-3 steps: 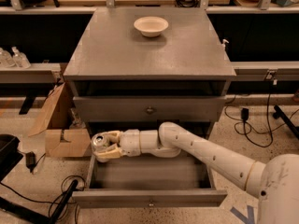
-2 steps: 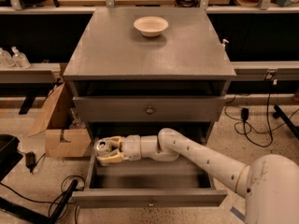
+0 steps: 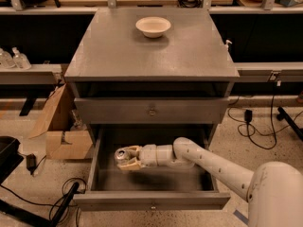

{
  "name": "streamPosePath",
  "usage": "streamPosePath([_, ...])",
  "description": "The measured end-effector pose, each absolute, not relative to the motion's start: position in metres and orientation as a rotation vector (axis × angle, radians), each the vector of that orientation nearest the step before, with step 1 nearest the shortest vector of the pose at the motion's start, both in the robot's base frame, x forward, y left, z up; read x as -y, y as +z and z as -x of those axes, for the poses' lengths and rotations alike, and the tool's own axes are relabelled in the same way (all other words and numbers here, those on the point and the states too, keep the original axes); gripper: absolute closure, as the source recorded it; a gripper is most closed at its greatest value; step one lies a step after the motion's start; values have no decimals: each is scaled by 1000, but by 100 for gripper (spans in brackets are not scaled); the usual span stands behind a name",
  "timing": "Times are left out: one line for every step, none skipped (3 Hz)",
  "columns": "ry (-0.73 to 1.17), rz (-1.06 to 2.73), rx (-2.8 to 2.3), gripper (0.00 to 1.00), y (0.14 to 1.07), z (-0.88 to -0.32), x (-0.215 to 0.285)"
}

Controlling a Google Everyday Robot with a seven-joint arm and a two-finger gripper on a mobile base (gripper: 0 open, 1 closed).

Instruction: Place 7up can into middle drawer

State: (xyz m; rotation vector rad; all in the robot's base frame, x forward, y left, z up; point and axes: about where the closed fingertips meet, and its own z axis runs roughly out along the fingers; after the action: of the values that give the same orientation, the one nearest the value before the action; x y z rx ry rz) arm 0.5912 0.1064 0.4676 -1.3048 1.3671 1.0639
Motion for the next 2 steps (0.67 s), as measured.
streamPosePath([1029, 1293, -1447, 100, 446, -597, -82])
streamPosePath([1035, 1295, -1442, 81, 447, -596, -86])
